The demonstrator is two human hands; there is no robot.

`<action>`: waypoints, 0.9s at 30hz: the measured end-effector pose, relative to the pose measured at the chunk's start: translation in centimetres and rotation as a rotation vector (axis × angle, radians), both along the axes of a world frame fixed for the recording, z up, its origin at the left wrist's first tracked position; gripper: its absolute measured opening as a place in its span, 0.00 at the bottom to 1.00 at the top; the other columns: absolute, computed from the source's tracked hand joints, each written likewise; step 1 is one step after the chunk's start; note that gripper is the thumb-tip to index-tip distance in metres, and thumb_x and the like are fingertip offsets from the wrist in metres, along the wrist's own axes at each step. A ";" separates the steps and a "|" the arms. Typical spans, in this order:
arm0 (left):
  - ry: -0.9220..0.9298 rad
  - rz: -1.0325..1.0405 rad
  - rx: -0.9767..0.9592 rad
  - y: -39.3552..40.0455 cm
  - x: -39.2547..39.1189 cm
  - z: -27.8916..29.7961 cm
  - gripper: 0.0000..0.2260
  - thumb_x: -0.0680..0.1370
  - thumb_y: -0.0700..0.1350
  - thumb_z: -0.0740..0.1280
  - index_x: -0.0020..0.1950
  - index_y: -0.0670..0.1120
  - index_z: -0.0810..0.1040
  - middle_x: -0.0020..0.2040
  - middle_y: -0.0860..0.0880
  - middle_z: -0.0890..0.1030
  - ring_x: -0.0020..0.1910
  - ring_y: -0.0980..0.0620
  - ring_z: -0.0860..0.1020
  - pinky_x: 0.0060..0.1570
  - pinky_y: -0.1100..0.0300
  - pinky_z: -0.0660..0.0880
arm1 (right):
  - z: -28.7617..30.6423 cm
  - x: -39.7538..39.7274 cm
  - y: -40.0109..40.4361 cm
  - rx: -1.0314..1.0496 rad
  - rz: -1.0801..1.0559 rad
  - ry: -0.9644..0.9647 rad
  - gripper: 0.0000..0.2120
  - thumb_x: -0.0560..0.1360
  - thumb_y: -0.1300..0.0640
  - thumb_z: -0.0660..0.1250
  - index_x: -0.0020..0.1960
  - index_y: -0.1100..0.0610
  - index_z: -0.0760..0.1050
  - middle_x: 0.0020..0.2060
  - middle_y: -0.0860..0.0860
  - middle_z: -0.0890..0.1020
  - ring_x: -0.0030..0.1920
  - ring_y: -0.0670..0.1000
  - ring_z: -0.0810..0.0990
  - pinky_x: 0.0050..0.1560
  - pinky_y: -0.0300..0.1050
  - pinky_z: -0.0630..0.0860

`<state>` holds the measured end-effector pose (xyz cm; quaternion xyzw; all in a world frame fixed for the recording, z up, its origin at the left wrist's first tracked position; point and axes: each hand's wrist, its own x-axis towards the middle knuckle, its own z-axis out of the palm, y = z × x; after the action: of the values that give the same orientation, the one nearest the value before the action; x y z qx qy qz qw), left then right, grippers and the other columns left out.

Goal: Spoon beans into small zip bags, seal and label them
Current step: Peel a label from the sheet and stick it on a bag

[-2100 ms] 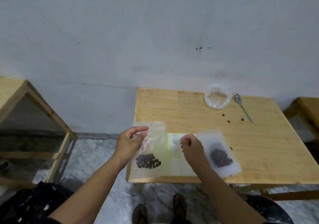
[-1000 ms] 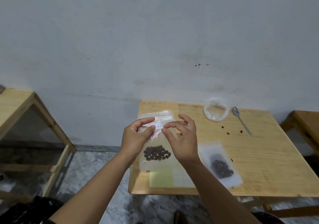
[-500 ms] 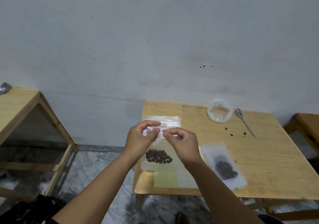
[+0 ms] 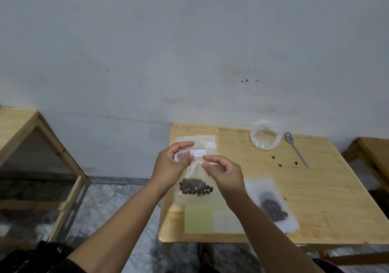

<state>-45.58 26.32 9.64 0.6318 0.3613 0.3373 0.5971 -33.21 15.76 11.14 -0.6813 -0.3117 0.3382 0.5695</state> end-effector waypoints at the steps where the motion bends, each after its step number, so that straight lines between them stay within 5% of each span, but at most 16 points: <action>1: -0.010 0.038 -0.027 0.6 0.3 0.0 0.14 0.74 0.42 0.71 0.51 0.62 0.81 0.51 0.67 0.80 0.53 0.70 0.76 0.49 0.72 0.74 | -0.2 0.2 -0.2 -0.008 0.029 0.024 0.08 0.71 0.60 0.72 0.46 0.48 0.83 0.40 0.46 0.85 0.42 0.44 0.83 0.44 0.36 0.78; 10: 0.181 0.059 -0.054 2.9 5.2 -3.2 0.18 0.72 0.47 0.74 0.60 0.58 0.77 0.58 0.61 0.77 0.58 0.58 0.75 0.55 0.62 0.73 | -3.5 4.9 2.9 -0.076 -0.148 0.048 0.12 0.70 0.64 0.72 0.45 0.47 0.82 0.38 0.47 0.85 0.41 0.45 0.83 0.45 0.37 0.79; 16: 0.392 0.112 -0.034 5.6 9.8 -7.0 0.20 0.73 0.46 0.73 0.64 0.52 0.76 0.62 0.53 0.77 0.56 0.57 0.74 0.51 0.70 0.68 | -8.0 9.7 7.6 -0.225 -0.166 0.014 0.10 0.71 0.61 0.72 0.50 0.51 0.82 0.42 0.49 0.85 0.44 0.48 0.83 0.52 0.44 0.79; 19: 0.399 0.128 -0.082 7.2 11.8 -8.9 0.20 0.73 0.43 0.73 0.64 0.50 0.76 0.64 0.51 0.77 0.57 0.59 0.74 0.54 0.70 0.69 | -10.3 11.6 9.7 -0.321 -0.133 -0.124 0.11 0.71 0.58 0.71 0.53 0.51 0.81 0.44 0.49 0.85 0.42 0.42 0.81 0.49 0.35 0.77; 23: 0.639 0.022 0.062 8.8 13.5 -11.3 0.20 0.76 0.43 0.69 0.68 0.45 0.73 0.71 0.47 0.69 0.68 0.50 0.70 0.70 0.57 0.64 | -12.5 13.3 11.6 -0.457 -0.053 -0.325 0.12 0.72 0.56 0.69 0.55 0.54 0.81 0.50 0.50 0.82 0.46 0.44 0.78 0.46 0.26 0.65; 27: 0.757 -0.056 0.181 8.6 13.5 -12.7 0.20 0.78 0.41 0.65 0.69 0.42 0.71 0.75 0.47 0.61 0.72 0.52 0.64 0.67 0.72 0.53 | -13.9 13.4 11.7 -0.499 0.076 -0.505 0.13 0.74 0.61 0.66 0.57 0.62 0.78 0.56 0.59 0.73 0.52 0.54 0.75 0.48 0.28 0.60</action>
<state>-32.12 34.87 -3.10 0.7713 0.5074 0.0948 0.3723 -19.78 27.43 -2.74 -0.8493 -0.3756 0.2459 0.2777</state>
